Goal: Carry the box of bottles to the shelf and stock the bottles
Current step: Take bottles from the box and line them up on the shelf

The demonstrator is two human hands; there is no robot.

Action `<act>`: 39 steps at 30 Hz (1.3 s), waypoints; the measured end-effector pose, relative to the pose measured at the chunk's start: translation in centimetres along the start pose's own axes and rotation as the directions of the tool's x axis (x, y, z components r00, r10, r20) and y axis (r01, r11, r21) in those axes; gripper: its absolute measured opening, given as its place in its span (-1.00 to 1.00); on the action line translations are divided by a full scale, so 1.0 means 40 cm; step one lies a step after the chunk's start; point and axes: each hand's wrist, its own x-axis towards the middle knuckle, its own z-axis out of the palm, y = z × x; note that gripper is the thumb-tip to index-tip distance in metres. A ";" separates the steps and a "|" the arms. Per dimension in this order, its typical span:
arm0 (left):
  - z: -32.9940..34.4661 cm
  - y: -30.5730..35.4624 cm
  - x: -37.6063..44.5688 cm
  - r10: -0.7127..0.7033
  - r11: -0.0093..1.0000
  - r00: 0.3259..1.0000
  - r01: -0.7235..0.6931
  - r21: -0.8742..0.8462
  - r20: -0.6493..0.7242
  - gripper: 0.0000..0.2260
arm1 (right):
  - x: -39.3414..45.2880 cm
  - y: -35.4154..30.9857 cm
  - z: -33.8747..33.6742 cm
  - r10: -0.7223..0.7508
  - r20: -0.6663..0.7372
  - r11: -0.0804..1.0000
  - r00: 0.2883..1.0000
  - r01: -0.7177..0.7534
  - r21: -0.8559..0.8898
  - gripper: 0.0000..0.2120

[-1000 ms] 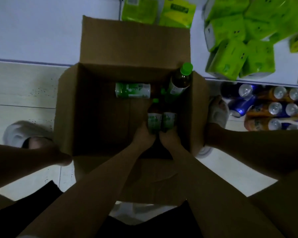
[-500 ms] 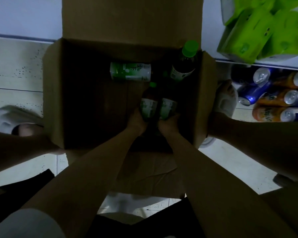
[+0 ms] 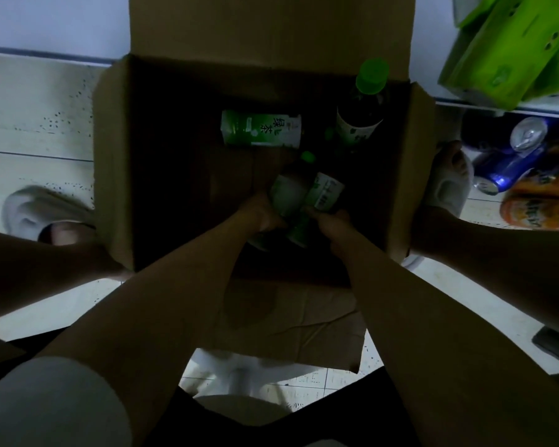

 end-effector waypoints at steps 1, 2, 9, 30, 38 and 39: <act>-0.003 0.001 -0.004 0.008 1.000 1.000 -0.008 0.004 0.002 -0.22 | -0.002 -0.004 -0.002 0.004 0.004 1.000 1.000 -0.004 -0.007 -0.26; -0.007 0.000 -0.009 0.010 1.000 1.000 -0.010 0.004 0.000 -0.20 | -0.004 -0.008 -0.004 -0.002 0.010 1.000 1.000 0.002 -0.011 -0.27; -0.064 -0.017 -0.077 0.050 0.990 0.999 -0.051 -0.132 -0.010 -0.27 | -0.081 -0.053 -0.058 0.050 0.191 0.999 0.980 -0.045 -0.030 -0.58; -0.199 -0.019 -0.552 0.413 0.693 0.894 -0.432 -0.578 -0.173 -0.40 | -0.532 -0.094 -0.058 -0.353 0.538 0.934 0.766 0.323 0.152 -0.54; -0.280 0.014 -0.757 0.551 0.558 0.750 -0.658 -0.506 -0.367 -0.32 | -0.709 -0.158 -0.065 -0.551 0.670 0.831 0.497 0.403 0.384 -0.20; -0.284 0.018 -0.779 0.567 0.544 0.739 -0.667 -0.509 -0.363 -0.28 | -0.738 -0.163 -0.060 -0.571 0.651 0.817 0.500 0.421 0.394 -0.25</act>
